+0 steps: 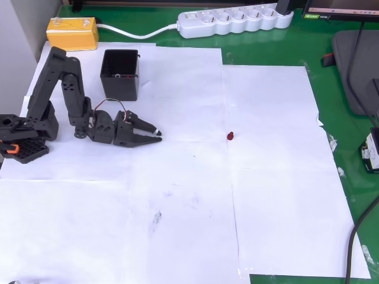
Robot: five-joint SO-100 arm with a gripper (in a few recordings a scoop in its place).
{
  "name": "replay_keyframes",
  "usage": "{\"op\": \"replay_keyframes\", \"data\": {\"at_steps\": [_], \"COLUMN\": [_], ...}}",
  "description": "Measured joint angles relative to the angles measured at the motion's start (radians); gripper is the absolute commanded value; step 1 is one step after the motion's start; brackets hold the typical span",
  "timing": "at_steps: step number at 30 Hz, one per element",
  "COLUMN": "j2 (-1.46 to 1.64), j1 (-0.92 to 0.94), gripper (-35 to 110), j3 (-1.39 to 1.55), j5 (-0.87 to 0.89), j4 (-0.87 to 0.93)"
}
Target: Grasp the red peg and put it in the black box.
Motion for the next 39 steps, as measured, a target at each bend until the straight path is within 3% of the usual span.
{"op": "replay_keyframes", "data": {"at_steps": [9,23,32,39], "j2": [0.092,0.092,0.101,0.126], "j1": [0.0,0.0,0.0,0.0], "gripper": [12,17,34,38], "j3": [0.133,0.304,0.419,0.511], "j5": [-0.029,-0.092,-0.092,-0.092], "j4": [-0.028,0.181,0.287,0.353]}}
